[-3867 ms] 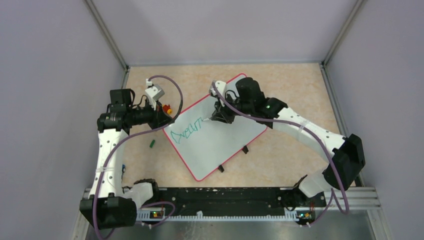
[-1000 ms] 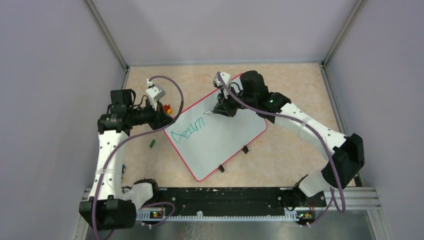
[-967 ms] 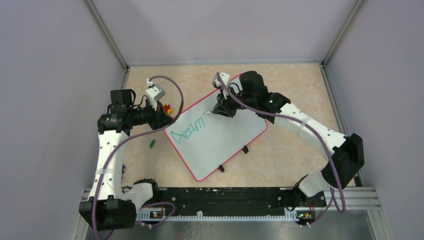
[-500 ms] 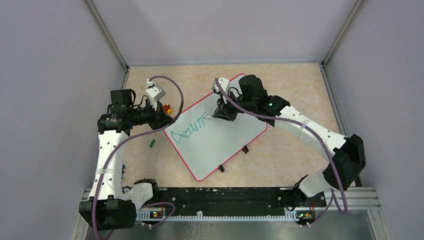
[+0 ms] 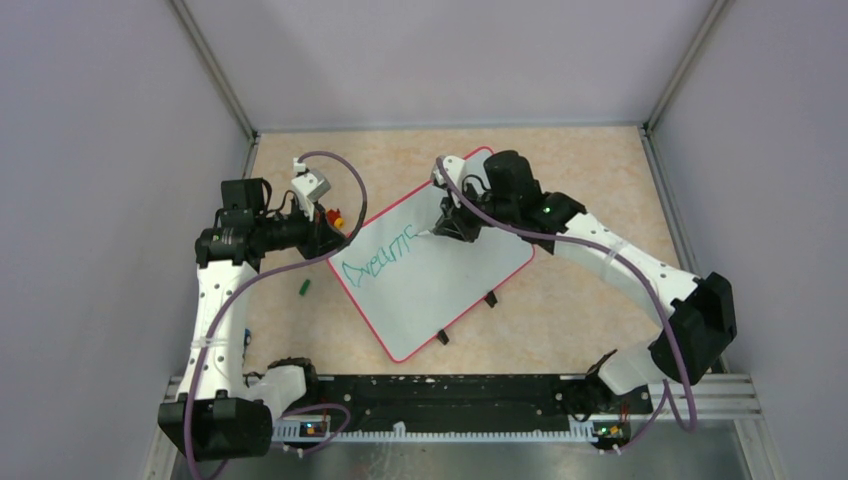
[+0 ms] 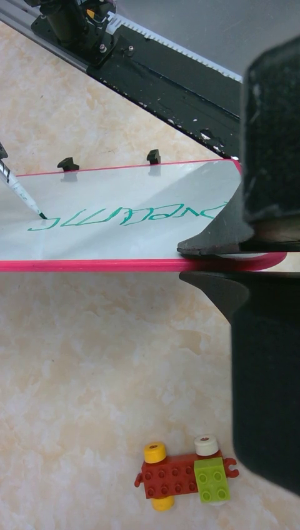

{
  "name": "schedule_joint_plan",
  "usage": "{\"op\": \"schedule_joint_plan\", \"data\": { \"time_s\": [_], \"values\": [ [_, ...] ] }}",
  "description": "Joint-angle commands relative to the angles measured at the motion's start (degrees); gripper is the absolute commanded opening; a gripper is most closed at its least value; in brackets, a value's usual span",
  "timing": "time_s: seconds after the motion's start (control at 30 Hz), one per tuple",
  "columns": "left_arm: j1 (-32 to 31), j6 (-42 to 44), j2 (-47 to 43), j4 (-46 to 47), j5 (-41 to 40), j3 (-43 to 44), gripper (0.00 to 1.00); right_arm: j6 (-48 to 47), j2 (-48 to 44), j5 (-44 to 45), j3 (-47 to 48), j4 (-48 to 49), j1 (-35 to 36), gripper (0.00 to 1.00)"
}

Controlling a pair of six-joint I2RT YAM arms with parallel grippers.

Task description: Write a sentence on the whiteboard

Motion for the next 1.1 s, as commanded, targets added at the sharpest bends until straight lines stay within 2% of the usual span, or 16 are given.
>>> {"op": "schedule_joint_plan", "data": {
  "time_s": [0.0,0.47,0.67,0.93,1.07],
  "values": [
    [-0.9,0.8,-0.4,1.1,0.4,-0.7,0.00,-1.5,-1.4,2.3,-1.1,0.6,-0.8,0.00],
    [-1.0,0.9,-0.5,1.1,0.3,-0.9,0.00,-0.3,-1.4,0.3,-3.8,1.8,1.7,0.00],
    [-1.0,0.8,-0.5,1.1,0.4,-0.9,0.00,0.8,-0.3,-0.2,-1.9,2.2,3.5,0.00],
    [-1.0,0.7,-0.7,1.0,0.1,-1.0,0.00,0.8,-2.7,-2.0,-0.1,0.4,3.4,0.00],
    [-1.1,0.4,-0.6,1.2,0.1,-0.9,0.00,2.1,-4.2,-4.0,0.7,-1.1,1.1,0.00]
  ]
}}
